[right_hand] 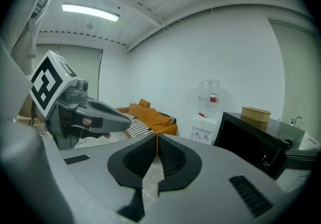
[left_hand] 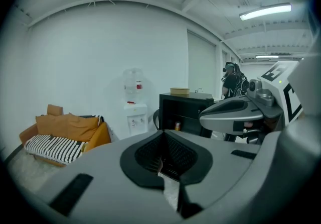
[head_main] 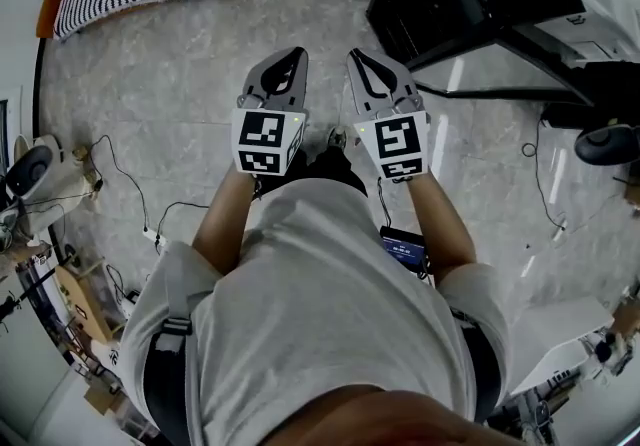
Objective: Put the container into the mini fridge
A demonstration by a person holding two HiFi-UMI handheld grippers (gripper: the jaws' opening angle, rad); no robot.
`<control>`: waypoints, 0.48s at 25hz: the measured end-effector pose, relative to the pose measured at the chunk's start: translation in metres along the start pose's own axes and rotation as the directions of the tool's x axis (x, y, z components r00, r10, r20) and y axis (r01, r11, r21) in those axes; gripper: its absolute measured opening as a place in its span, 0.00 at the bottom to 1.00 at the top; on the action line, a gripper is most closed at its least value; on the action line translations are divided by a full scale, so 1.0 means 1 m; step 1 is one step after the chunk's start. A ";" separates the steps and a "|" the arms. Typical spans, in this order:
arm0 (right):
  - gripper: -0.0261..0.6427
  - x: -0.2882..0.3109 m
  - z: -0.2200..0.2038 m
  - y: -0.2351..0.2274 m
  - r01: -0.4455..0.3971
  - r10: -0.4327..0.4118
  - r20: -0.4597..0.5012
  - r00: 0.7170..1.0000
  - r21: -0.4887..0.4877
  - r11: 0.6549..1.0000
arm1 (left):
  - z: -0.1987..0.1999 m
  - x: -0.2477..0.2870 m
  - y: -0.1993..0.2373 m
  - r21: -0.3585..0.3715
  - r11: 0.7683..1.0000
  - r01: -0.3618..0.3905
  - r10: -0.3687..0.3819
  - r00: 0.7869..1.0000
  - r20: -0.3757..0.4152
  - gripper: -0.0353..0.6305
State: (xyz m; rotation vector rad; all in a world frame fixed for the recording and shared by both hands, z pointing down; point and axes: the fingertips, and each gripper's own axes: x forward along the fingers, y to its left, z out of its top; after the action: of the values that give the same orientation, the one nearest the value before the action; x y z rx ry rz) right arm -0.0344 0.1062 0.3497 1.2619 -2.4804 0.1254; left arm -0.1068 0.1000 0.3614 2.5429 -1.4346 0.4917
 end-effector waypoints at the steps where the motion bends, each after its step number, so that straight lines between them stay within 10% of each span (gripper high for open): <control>1: 0.10 0.005 0.002 -0.001 0.008 -0.008 -0.006 1.000 0.004 1.000 | 0.001 0.004 0.006 -0.005 1.000 0.007 -0.007 1.000 -0.001 0.07; 12: 0.10 0.096 0.027 -0.015 0.119 -0.113 -0.066 0.991 0.091 0.989 | 0.028 0.074 0.085 -0.014 0.988 0.156 -0.156 0.987 0.033 0.07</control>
State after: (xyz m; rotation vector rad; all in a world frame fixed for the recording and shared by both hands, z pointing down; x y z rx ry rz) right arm -0.0813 0.0171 0.3566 1.4160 -2.3675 0.2505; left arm -0.1384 -0.0119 0.3627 2.6339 -1.2308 0.4140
